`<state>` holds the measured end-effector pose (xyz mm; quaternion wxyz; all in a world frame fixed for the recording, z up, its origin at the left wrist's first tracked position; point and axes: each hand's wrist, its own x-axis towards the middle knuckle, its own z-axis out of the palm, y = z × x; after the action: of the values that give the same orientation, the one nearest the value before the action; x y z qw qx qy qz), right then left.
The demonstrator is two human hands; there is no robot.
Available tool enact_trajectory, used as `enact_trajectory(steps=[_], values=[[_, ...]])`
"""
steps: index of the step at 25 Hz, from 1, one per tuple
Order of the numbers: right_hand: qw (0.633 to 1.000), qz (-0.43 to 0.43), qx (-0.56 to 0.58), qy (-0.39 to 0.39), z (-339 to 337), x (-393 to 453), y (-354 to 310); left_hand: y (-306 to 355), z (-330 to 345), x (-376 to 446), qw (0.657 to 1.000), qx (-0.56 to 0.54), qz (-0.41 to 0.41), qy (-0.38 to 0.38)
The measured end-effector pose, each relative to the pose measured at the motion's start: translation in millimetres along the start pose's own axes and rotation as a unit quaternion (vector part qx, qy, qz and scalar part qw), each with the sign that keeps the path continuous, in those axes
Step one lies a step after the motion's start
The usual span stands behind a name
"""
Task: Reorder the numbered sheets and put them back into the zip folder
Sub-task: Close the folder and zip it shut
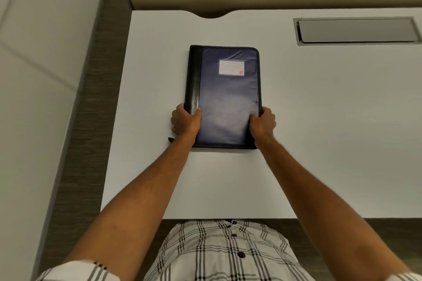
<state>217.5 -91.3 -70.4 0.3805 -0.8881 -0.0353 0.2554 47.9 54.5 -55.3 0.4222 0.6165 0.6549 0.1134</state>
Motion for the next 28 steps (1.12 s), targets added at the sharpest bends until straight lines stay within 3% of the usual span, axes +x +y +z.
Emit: enact_trajectory(steps=[2,16,21,25,28], values=[[0.997,-0.023,-0.068,0.016,1.7,-1.1,3.4,-0.4,-0.3,0.1,1.000,0.029,0.006,-0.002],[0.994,-0.090,-0.065,-0.021,-12.6,5.8,8.8,-4.3,-8.2,4.5,0.995,0.074,0.029,-0.052],[0.975,-0.168,-0.141,-0.032,-28.1,0.8,6.8,-7.4,-18.6,-5.0,0.972,0.182,0.147,-0.016],[0.917,-0.296,-0.265,0.009,-41.5,1.1,4.1,-8.9,-27.6,-4.4,0.923,0.276,0.269,0.012],[0.883,-0.344,-0.321,0.009,-47.4,8.0,6.9,-12.2,-33.5,-1.1,0.880,0.328,0.344,0.023]])
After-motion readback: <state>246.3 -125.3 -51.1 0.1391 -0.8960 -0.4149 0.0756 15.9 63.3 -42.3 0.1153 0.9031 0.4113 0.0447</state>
